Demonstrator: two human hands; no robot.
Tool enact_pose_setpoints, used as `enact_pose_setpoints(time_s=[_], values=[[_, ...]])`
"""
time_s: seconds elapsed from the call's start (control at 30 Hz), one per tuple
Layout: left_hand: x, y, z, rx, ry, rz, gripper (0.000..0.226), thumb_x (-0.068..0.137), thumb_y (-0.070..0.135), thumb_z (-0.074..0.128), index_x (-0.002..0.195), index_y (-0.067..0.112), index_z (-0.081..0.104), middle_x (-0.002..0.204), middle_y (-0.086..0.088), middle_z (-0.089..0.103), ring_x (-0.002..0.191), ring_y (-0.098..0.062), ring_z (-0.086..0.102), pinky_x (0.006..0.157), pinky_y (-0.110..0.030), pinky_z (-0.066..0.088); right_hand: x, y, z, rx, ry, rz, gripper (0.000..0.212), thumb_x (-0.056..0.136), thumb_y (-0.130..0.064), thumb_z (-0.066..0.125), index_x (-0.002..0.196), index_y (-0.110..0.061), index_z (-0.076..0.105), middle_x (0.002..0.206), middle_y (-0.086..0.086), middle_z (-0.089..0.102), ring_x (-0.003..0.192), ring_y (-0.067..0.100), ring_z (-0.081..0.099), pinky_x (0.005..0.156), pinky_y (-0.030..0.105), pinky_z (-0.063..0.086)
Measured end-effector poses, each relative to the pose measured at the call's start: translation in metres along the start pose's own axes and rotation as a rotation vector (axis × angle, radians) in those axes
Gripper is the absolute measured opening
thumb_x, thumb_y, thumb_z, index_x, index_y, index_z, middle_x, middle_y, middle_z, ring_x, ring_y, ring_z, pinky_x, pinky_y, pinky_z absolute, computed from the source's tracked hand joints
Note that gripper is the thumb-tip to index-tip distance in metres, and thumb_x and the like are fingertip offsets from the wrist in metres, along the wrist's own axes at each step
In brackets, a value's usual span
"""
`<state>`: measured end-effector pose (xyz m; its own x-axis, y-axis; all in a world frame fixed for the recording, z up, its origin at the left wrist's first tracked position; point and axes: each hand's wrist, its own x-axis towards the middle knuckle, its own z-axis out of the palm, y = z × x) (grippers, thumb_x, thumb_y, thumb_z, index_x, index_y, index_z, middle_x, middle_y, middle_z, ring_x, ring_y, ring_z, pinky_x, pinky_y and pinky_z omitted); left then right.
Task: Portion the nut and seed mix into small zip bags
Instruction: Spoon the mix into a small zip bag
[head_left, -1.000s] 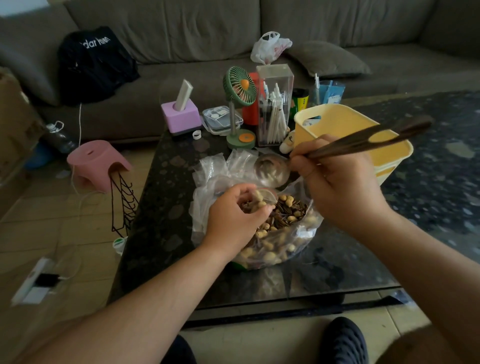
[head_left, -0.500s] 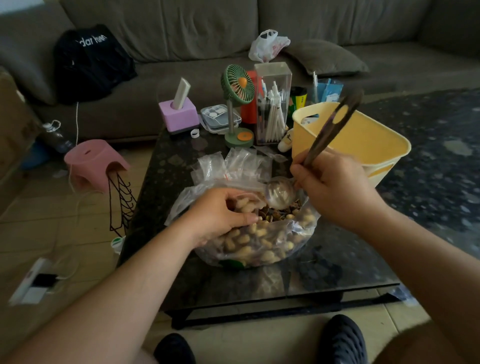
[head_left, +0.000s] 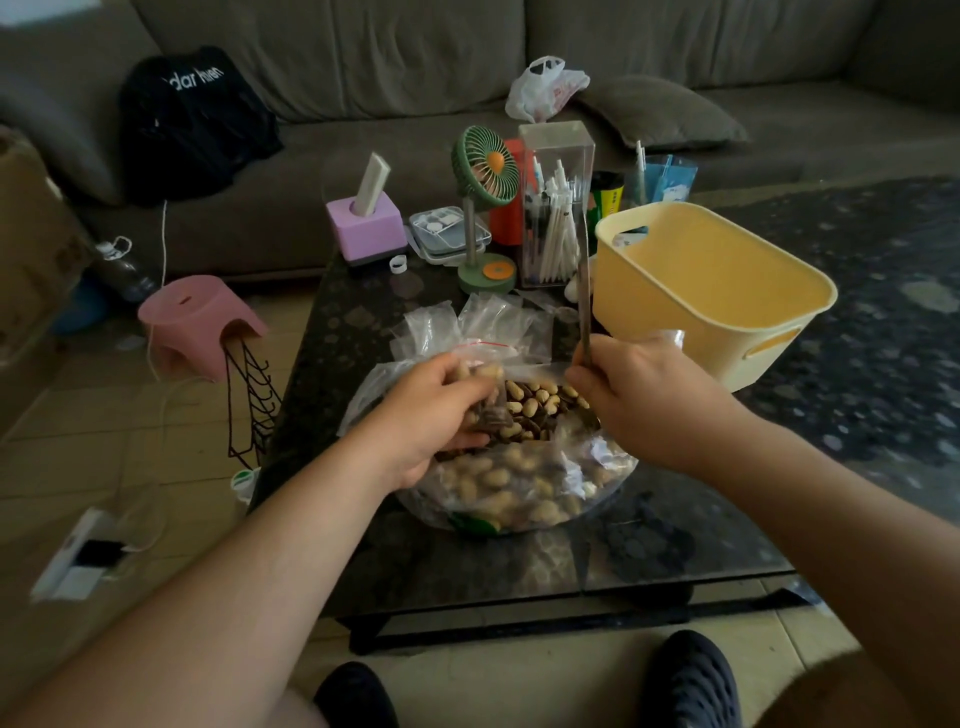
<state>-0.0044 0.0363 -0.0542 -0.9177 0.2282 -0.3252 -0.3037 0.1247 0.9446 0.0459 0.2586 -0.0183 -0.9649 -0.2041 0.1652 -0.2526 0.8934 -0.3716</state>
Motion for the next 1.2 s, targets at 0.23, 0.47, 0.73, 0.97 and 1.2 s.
enact_pose_setpoints(time_s=[0.23, 0.47, 0.73, 0.97, 1.2], values=[[-0.003, -0.004, -0.001, -0.084, -0.025, -0.042, 0.014, 0.108, 0.027, 0.059, 0.118, 0.022, 0.067, 0.117, -0.007, 0.074, 0.102, -0.021, 0.074, 0.069, -0.029, 0.061, 0.002, -0.008, 0.007, 0.062, 0.0, 0.052, 0.031, 0.105, -0.04, 0.055, 0.085, -0.016, 0.059, 0.071, 0.001, 0.063, 0.065, 0.018, 0.06, 0.067, 0.044, 0.055], [0.005, -0.009, -0.01, 0.05, 0.113, 0.174, 0.029, 0.09, 0.014, 0.084, 0.111, 0.031, 0.074, 0.106, 0.001, 0.08, 0.107, -0.021, 0.075, 0.101, -0.045, 0.059, 0.004, -0.012, 0.025, 0.136, 0.052, 0.097, 0.026, 0.105, -0.04, 0.056, 0.094, -0.018, 0.063, 0.072, -0.007, 0.062, 0.066, 0.007, 0.056, 0.062, 0.029, 0.048], [0.002, -0.002, -0.012, 0.008, 0.022, 0.061, 0.021, 0.097, 0.019, 0.075, 0.116, 0.027, 0.071, 0.121, -0.005, 0.074, 0.112, -0.022, 0.072, 0.081, -0.036, 0.062, 0.005, -0.008, 0.015, 0.346, 0.071, 0.285, 0.017, 0.107, -0.031, 0.053, 0.1, -0.022, 0.065, 0.079, -0.005, 0.07, 0.067, 0.005, 0.068, 0.065, 0.025, 0.053], [0.0, -0.003, -0.011, 0.008, -0.022, 0.105, 0.02, 0.1, 0.025, 0.072, 0.115, 0.039, 0.07, 0.113, 0.003, 0.077, 0.106, -0.016, 0.074, 0.079, -0.033, 0.06, -0.002, -0.005, -0.018, 0.216, 0.181, 0.254, 0.014, 0.105, -0.031, 0.055, 0.1, -0.025, 0.067, 0.08, -0.008, 0.068, 0.079, 0.011, 0.065, 0.065, 0.024, 0.045], [0.0, -0.009, -0.006, 0.103, -0.04, 0.123, 0.033, 0.093, 0.022, 0.081, 0.12, 0.038, 0.071, 0.113, 0.004, 0.077, 0.107, -0.018, 0.075, 0.09, -0.041, 0.063, -0.005, -0.002, -0.033, 0.29, 0.238, 0.293, 0.012, 0.105, -0.029, 0.057, 0.097, -0.028, 0.065, 0.077, -0.004, 0.072, 0.074, 0.015, 0.072, 0.077, 0.041, 0.06]])
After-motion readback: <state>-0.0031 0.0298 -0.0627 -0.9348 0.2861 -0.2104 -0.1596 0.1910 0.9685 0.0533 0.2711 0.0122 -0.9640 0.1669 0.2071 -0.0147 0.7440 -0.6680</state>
